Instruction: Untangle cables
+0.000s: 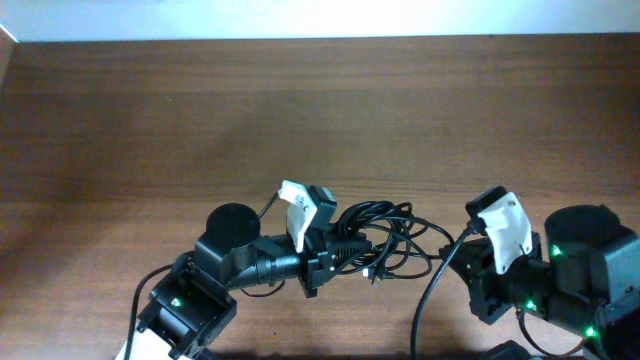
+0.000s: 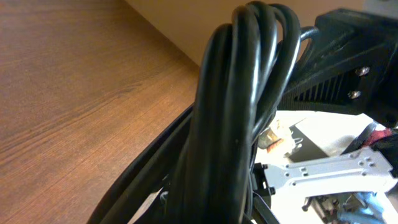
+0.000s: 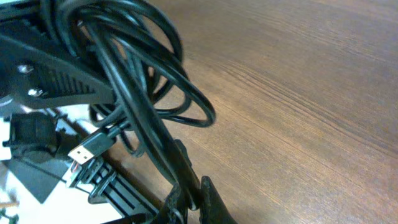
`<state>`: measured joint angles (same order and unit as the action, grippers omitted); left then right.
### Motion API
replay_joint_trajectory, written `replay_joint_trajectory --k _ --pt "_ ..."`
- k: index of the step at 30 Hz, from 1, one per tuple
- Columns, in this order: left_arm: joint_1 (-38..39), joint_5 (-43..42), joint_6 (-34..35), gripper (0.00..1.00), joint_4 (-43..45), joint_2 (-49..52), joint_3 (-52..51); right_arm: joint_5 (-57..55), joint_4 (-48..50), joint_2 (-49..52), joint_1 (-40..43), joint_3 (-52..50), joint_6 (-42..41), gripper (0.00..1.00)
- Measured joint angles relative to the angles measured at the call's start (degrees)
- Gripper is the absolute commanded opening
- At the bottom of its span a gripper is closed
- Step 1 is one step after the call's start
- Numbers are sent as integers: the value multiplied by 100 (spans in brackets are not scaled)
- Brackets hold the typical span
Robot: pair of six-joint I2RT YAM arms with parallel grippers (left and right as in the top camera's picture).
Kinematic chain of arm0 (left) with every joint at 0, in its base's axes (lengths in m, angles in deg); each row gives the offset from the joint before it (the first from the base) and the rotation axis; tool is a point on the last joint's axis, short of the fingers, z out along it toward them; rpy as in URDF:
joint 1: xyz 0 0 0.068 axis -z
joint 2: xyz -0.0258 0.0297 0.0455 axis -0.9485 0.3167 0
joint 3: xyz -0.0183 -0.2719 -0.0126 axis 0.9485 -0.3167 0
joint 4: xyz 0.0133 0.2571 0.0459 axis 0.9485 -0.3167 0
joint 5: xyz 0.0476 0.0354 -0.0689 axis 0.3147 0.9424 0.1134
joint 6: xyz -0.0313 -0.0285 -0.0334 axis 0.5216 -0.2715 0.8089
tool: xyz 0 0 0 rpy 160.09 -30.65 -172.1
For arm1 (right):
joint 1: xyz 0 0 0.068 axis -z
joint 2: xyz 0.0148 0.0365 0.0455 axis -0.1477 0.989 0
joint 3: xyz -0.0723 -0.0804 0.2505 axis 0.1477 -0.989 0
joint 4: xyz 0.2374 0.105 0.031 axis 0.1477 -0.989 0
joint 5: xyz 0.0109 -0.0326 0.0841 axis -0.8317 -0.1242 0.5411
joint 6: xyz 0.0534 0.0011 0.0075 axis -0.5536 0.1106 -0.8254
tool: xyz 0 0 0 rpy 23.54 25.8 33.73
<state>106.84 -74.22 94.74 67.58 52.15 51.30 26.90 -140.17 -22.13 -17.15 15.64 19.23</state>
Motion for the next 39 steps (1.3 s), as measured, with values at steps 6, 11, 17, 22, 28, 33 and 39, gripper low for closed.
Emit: replay_joint_trajectory --k 6,11,17,22,28,33,39 --pt "-17 282 258 0 -42 7 0 -2020 -654 -28 2 7 -2144 4" --pt "-17 407 575 0 -46 7 0 -2275 -527 -28 2 7 -2076 30" --pt "-17 -592 -984 0 -407 7 0 199 -127 -33 11 7 1003 40" --pt "-24 -1263 -1875 0 -422 7 0 885 -129 -35 11 7 1631 39" --pt "-35 -2015 -2085 0 114 11 -11 1019 -127 -35 11 7 1705 28" --pt "-39 -2035 -2068 0 125 11 -11 1274 -2 -39 11 7 1768 4" --pt "0 -769 -844 0 -90 9 -4 260 -79 -24 4 7 533 4"
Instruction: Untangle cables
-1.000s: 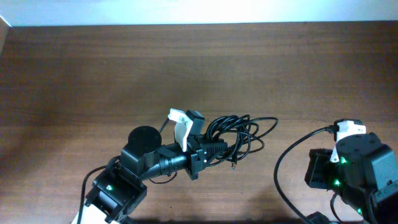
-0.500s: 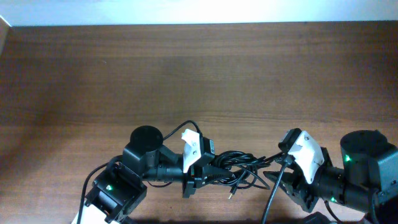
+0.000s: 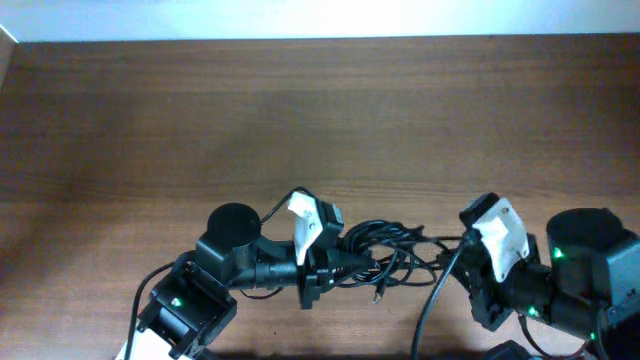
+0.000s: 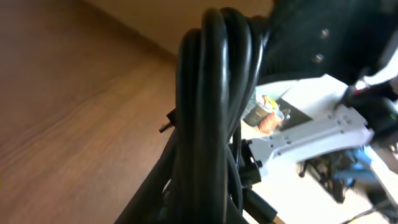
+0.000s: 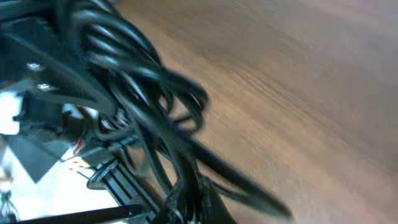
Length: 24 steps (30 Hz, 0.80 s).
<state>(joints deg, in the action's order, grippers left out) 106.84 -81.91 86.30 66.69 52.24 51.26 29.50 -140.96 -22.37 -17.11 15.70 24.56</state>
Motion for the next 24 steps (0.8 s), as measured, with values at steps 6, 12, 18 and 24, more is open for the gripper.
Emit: replay_joint_trajectory --k 6,12,18,24 --pt "-13 1207 1158 0 -323 7 2 -1904 -717 -11 -2 0 -1781 4" --pt "-13 535 304 0 -348 7 2 -933 -367 -9 7 0 -310 51" --pt "-13 -584 -1248 0 -772 7 4 511 -293 -11 7 0 1602 56" --pt "-20 -1051 -1641 0 -566 7 0 662 -411 -11 7 0 2002 4"
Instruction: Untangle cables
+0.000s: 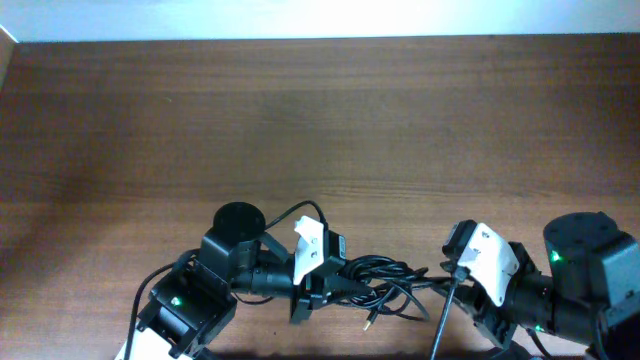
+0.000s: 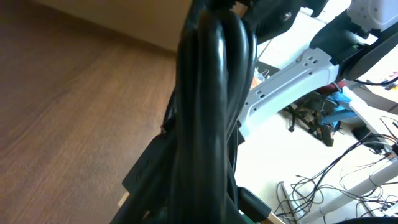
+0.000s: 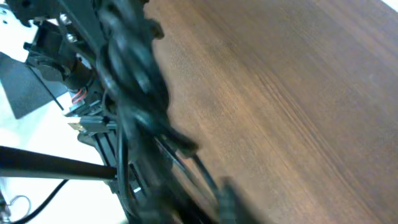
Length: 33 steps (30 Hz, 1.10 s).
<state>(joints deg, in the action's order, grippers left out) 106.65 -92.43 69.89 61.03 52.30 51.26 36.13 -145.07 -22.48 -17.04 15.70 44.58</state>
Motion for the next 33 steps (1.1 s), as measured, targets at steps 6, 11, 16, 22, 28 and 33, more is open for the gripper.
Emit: replay_joint_trajectory --k 6,11,16,22,28,33 --pt "-7 1147 1137 0 142 0 0 -98 39 -9 0 0 -562 4" --pt "13 1939 2190 0 138 0 0 -575 57 -4 0 0 -1268 4" --pt "13 2396 2806 0 -35 -4 0 -1628 55 2 -2 0 -2553 46" --pt "7 2505 2601 0 -166 -4 0 -1867 33 -4 0 0 -2763 87" --pt "-4 909 754 0 -157 -4 0 -1534 33 -4 0 0 -2444 90" --pt "-4 28 -149 0 157 -4 -2 -195 -66 -4 0 0 -1294 90"
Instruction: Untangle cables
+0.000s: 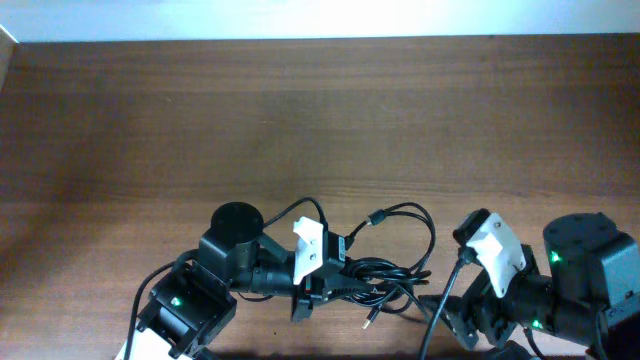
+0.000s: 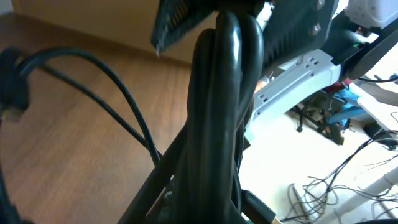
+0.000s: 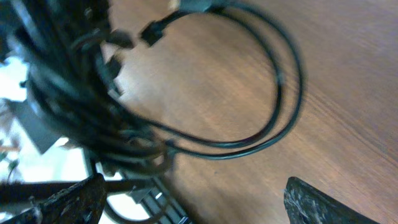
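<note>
A tangle of black cables [image 1: 378, 270] lies near the table's front edge. My left gripper [image 1: 322, 272] is shut on the thick bundle [image 2: 217, 118], which fills the left wrist view and hides the fingers. One thin loop [image 1: 428, 225] arcs out behind the bundle and ends in a small plug [image 1: 378, 215]; the loop [image 3: 277, 118] also shows in the right wrist view. My right gripper [image 3: 199, 208] stands open just right of the tangle, its fingers [image 3: 71, 199] wide apart with nothing between them. A loose USB end [image 1: 367, 322] hangs at the front.
The brown wooden table [image 1: 300, 120] stretches behind the arms to a pale back wall. Both arm bases sit at the front edge, the left [image 1: 185, 300] and the right [image 1: 590, 275]. Beyond the front edge the left wrist view shows a white floor with loose wires [image 2: 323, 186].
My right gripper has let go of the cable and now stands open. A thin loop with a plug end now lies spread out behind the bundle. The left gripper keeps its hold.
Both grippers were shut on the tangle a little in from the front edge. At the two later moments they held it closer to the edge, the strands drawn out between them. Now only the left holds the bundle and one loop lies free.
</note>
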`<state>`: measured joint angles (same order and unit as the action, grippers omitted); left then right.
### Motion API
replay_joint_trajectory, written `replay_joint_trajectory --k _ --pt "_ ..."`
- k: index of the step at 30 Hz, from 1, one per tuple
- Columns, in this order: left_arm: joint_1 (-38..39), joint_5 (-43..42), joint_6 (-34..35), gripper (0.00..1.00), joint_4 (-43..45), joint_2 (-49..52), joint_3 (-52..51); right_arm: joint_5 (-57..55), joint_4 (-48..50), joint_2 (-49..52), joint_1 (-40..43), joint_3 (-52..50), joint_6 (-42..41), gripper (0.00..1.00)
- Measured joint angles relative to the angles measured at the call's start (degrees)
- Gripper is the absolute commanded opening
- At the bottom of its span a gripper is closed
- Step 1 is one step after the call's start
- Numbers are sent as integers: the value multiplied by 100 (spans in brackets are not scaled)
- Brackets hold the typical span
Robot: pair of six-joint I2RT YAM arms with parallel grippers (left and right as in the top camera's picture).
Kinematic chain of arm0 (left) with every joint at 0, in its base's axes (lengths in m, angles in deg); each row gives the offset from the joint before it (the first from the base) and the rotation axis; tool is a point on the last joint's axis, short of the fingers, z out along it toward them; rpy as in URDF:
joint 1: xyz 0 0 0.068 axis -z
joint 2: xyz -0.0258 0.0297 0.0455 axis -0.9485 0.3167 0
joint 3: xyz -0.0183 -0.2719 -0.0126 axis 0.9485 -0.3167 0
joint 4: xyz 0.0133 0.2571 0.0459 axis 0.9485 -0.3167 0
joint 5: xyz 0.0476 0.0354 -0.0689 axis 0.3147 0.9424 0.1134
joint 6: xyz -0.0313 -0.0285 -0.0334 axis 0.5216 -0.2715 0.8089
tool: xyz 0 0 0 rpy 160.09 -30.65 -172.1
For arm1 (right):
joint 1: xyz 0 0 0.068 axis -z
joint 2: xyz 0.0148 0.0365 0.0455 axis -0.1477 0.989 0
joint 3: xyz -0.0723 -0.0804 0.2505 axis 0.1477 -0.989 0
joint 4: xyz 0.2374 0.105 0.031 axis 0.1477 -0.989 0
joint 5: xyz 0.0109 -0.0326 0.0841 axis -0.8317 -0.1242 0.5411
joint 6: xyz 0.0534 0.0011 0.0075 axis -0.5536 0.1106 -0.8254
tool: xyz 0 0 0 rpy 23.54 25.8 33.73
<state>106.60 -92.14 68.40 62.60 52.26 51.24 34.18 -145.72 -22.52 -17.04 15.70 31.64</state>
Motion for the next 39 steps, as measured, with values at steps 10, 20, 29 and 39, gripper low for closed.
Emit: replay_joint_trajectory --k 10,20,29,39 --pt "13 675 1086 0 603 -2 0 636 -188 0 0 -9 546 83" --pt "341 1064 1349 0 599 -11 24 820 55 363 0 -22 623 4" --pt "422 2332 2267 0 44 -22 28 173 149 59 -4 -28 31 20" --pt "348 1512 1209 0 140 -15 28 -50 313 -42 -4 -31 -72 49"
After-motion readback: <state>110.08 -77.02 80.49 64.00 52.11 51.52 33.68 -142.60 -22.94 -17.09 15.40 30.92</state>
